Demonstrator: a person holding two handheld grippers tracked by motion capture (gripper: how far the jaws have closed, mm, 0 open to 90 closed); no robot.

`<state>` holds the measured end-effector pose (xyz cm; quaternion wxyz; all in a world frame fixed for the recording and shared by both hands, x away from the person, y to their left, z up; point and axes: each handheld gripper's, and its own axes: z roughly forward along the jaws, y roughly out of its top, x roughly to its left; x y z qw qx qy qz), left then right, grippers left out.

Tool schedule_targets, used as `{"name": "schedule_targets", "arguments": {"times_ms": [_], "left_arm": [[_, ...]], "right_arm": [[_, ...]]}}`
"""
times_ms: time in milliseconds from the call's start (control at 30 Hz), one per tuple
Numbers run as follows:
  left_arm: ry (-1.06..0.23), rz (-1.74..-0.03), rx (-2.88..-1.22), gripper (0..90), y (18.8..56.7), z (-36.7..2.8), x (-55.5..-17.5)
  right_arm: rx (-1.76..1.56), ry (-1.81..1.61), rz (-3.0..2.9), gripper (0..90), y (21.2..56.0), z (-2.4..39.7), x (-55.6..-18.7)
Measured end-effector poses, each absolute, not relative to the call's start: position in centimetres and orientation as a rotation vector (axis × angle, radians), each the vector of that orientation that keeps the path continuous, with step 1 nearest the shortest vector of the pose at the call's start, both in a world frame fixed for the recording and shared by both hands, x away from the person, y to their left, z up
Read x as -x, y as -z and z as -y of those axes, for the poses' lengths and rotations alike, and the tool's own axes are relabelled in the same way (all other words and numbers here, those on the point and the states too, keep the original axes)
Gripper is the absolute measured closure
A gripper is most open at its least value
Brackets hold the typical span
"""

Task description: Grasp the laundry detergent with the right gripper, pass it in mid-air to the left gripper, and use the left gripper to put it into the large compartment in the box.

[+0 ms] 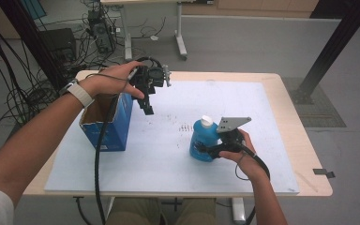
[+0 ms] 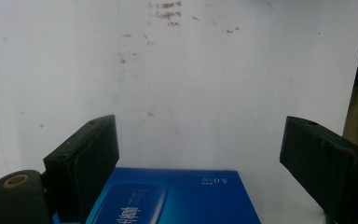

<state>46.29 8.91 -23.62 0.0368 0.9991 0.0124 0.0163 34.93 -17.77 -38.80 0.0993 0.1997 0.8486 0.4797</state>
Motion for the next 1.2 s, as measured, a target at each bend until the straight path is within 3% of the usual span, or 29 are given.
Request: {"name": "schedule_targets", "arguments": {"times_ms": [1200], "left_arm": [[-0.050, -0.044, -3.068, 12.0, 23.70, -8.97, -46.38]], "right_arm": [[-0.568, -1.432, -2.505, 40.4, 39.16, 17.72, -35.22]]}}
